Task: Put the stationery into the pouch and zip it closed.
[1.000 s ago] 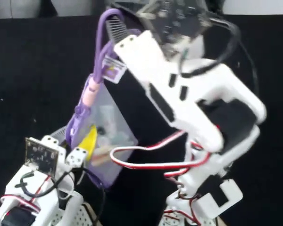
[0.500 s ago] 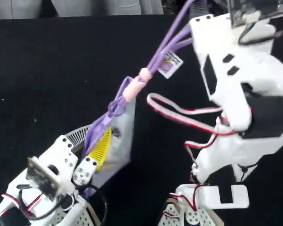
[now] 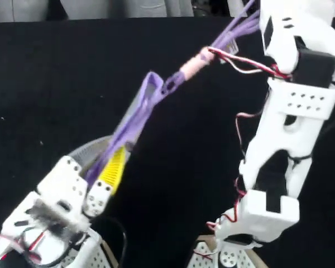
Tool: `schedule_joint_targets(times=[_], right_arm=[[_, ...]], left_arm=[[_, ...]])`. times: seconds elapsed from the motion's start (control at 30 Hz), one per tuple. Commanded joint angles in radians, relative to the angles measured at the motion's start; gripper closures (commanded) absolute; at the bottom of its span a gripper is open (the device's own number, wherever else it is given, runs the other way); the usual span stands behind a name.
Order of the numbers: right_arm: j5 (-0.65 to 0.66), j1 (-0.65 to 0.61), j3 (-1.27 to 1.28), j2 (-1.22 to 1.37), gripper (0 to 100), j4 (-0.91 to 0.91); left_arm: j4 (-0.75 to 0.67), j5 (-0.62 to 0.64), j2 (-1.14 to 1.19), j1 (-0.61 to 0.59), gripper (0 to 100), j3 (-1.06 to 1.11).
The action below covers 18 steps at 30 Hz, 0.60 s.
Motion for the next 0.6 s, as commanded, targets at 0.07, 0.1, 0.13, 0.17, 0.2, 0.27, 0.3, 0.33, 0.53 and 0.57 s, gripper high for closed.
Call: schedule_joint_targets(times=[0.07, 0.1, 0.13, 0.17, 0.2, 0.27, 0.3, 0.33, 0.53, 0.57], right_arm=[[-0.012, 0.118, -0.016, 0.079, 98.8, -0.118], [-0.012, 0.118, -0.016, 0.082, 98.8, -0.123], [-0.012, 0.118, -0.021, 0.084, 98.8, -0.129], [-0.012, 0.118, -0.021, 0.084, 98.8, -0.132], [-0.014, 0.118, -0.022, 0.081, 98.8, -0.133], [-0.054, 0.117, -0.022, 0.079, 98.8, -0.133], [-0.074, 0.114, -0.022, 0.082, 98.8, -0.133], [-0.083, 0.103, -0.022, 0.085, 98.8, -0.133], [-0.074, 0.094, -0.012, 0.104, 98.8, -0.126], [-0.074, 0.095, -0.013, 0.116, 98.8, -0.132]], left_arm=[[-0.006, 0.123, -0.015, -0.114, 97, -0.260], [-0.006, 0.133, -0.015, -0.114, 97, -0.283], [-0.006, 0.147, -0.015, -0.116, 97, -0.306], [-0.008, 0.160, -0.015, -0.116, 97, -0.331], [-0.009, 0.169, -0.015, -0.116, 97, -0.358], [-0.023, 0.183, -0.015, -0.116, 97, -0.412], [-0.029, 0.190, -0.015, -0.116, 97, -0.440], [-0.034, 0.195, -0.015, -0.119, 97, -0.466], [-0.057, 0.221, -0.012, -0.122, 97, -0.585], [-0.063, 0.232, -0.012, -0.124, 97, -0.595]])
